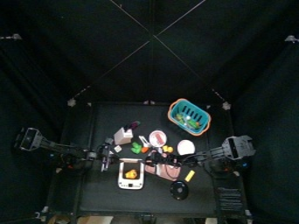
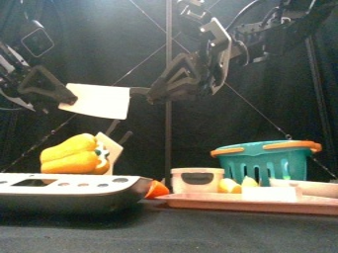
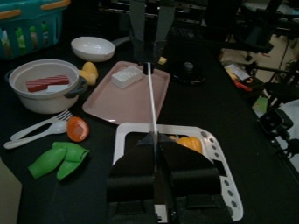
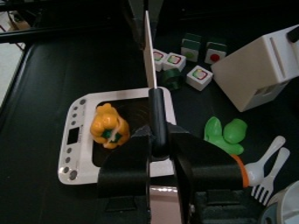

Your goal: Cut squash

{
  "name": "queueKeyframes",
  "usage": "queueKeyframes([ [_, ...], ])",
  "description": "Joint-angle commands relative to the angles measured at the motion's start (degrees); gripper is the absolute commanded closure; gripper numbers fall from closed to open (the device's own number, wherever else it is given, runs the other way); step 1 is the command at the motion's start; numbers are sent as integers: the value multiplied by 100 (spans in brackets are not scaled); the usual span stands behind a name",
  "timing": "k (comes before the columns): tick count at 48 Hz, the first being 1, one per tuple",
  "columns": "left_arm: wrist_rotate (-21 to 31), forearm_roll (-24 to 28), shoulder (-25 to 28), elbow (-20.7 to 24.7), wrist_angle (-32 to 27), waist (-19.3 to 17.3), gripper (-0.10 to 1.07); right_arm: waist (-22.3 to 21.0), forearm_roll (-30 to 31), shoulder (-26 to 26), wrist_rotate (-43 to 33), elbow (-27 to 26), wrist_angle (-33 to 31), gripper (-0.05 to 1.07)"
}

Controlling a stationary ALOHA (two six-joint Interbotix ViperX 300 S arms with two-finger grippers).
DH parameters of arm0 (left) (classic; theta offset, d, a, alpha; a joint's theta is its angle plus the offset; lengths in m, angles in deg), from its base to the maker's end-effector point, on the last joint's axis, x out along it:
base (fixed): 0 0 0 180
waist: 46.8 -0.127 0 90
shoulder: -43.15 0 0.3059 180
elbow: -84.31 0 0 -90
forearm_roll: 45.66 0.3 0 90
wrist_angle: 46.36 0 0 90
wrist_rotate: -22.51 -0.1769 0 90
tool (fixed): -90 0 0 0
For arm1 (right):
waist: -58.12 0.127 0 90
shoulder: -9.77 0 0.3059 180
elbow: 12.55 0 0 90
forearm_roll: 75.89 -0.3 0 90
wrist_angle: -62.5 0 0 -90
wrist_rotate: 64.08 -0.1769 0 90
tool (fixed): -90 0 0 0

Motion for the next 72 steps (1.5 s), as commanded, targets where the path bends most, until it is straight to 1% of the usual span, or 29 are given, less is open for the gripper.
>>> queueKeyframes([
  [1, 18, 9, -9, 141, 44, 0, 67, -79, 0, 62, 9, -211, 35, 61],
  [9, 53, -18, -9, 141, -114, 79, 67, -18, -62, 26, 0, -229, -9, 61],
  [16, 53, -264, -9, 158, -220, 413, 67, 123, -97, -62, 0, -246, -79, 61],
  [19, 53, -413, -9, 167, -229, 554, 67, 202, -167, -97, 0, -264, -114, 61],
  [26, 44, -993, -9, 193, -237, 1046, 67, 325, -352, -88, 0, -369, -220, 61],
  [30, 35, -1266, -9, 185, -246, 1204, 67, 325, -448, -62, 0, -448, -325, 61],
  [35, 35, -1468, 62, 123, -255, 1222, 68, 316, -527, -97, 0, -501, -369, 61],
  [43, 44, -1485, 316, 158, -255, 1266, 68, 316, -563, -211, 9, -501, -396, 61],
  [48, 53, -1503, 589, 193, -255, 1301, 67, 316, -589, -255, 0, -510, -439, 61],
  [56, 53, -1512, 932, 299, -255, 1441, 67, 325, -668, -334, 0, -492, -545, 61],
  [64, 62, -1512, 1099, 352, -255, 1477, 67, 343, -729, -378, 0, -492, -554, 61],
  [72, 62, -1582, 1125, 352, -255, 1503, 67, 352, -729, -396, 0, -501, -562, 61],
])
